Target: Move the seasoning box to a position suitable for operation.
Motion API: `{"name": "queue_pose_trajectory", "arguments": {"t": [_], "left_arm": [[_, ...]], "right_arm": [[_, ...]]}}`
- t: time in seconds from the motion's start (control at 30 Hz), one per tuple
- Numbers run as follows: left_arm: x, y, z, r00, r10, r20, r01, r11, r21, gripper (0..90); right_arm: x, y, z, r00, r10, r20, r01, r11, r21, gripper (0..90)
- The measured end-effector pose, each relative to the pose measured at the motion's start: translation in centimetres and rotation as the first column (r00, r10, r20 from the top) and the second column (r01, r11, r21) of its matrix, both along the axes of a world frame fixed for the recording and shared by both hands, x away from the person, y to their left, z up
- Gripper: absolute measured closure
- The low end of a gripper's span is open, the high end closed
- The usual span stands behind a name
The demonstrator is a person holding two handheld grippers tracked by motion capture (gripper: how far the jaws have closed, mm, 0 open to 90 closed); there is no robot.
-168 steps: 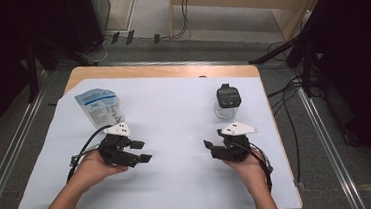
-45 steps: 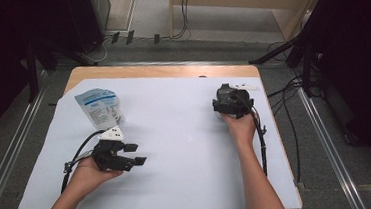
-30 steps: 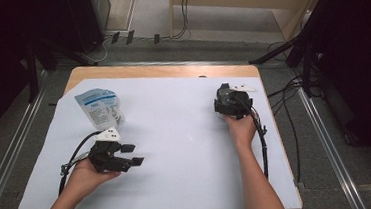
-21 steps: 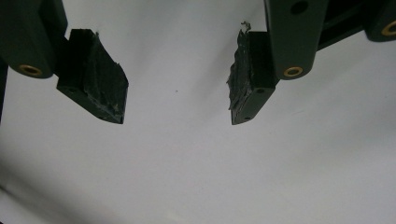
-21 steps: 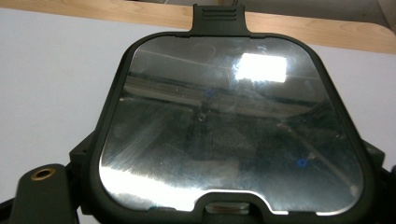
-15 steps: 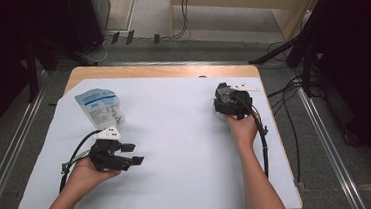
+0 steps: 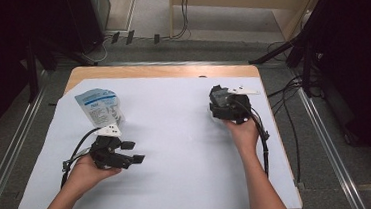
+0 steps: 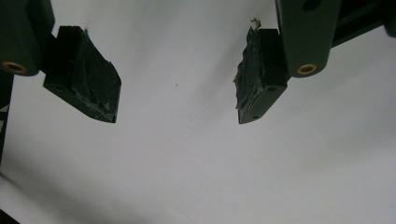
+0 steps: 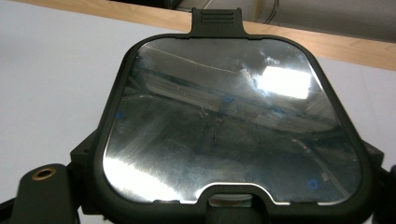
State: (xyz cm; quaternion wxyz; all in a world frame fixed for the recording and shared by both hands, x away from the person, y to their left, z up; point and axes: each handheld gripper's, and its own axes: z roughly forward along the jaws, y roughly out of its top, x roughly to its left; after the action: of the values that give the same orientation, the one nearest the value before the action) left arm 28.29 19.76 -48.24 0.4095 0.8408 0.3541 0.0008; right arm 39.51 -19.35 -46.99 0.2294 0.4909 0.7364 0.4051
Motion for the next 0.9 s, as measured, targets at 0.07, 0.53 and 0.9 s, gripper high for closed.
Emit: {"name": "queue_pose_trajectory", "arguments": {"t": [0.07,0.53,0.9], "left_arm": [[0.1,0.0,0.0,1.0000,-0.004,0.000,0.004,0.9999,-0.013,31.8],[0.9,-0.8,0.4,0.9998,-0.020,-0.004,0.020,0.9998,-0.010,31.4],[1.4,-1.1,0.3,0.9995,-0.029,-0.009,0.029,0.9993,-0.025,32.2]], "right_arm": [[-0.5,0.1,0.1,0.9999,0.013,-0.004,-0.013,1.000,-0.004,16.4],[-4.8,0.7,1.0,0.9939,0.110,0.003,-0.110,0.994,-0.011,16.4],[-7.2,1.5,0.9,0.9850,0.172,-0.004,-0.172,0.985,-0.005,16.5]]}}
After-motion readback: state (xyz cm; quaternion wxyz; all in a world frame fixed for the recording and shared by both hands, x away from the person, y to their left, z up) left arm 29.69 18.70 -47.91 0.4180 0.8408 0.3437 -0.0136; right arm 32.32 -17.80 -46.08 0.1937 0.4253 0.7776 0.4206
